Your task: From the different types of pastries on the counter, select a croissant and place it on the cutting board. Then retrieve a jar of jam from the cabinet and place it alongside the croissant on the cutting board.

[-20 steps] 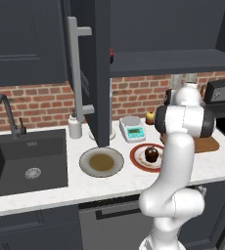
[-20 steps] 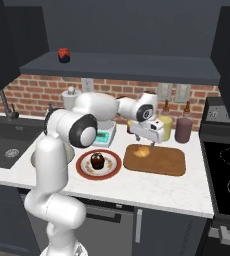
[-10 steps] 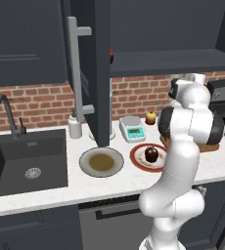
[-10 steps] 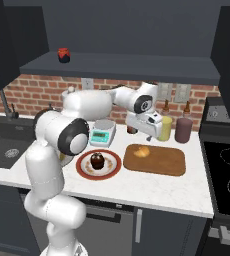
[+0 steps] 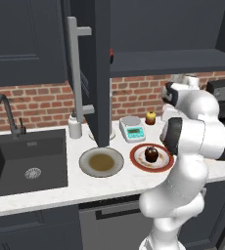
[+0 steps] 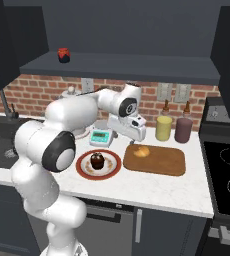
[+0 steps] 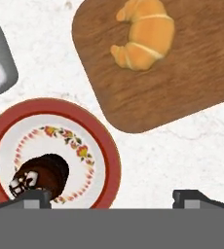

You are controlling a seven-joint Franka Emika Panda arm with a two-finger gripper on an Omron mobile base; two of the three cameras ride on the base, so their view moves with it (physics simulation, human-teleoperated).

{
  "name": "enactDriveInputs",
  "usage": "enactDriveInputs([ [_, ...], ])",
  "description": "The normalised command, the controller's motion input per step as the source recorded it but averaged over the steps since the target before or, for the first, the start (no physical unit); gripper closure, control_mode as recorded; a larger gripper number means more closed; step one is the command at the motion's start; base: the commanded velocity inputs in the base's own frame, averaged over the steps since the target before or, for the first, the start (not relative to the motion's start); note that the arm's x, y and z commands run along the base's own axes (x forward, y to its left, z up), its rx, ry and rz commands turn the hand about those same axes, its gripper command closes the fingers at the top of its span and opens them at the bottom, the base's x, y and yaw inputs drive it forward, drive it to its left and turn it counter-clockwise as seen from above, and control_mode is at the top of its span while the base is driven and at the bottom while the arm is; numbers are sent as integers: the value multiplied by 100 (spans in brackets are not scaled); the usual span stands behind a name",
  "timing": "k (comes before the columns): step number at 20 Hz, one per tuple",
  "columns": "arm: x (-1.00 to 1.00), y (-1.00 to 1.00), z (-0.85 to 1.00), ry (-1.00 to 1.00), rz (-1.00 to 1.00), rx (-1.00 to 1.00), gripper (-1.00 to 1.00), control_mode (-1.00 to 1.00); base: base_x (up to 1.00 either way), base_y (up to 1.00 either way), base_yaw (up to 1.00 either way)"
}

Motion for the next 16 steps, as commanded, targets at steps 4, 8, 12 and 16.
enactDriveInputs([
  [4,-71,75,0,-1,15,0,-100,-100,0,0,0],
  [8,-73,63,2,-5,16,0,-100,-100,0,0,0],
  [12,-61,47,33,-12,14,0,-100,-100,0,0,0],
  [16,-56,31,39,-8,13,0,-100,-100,0,0,0],
])
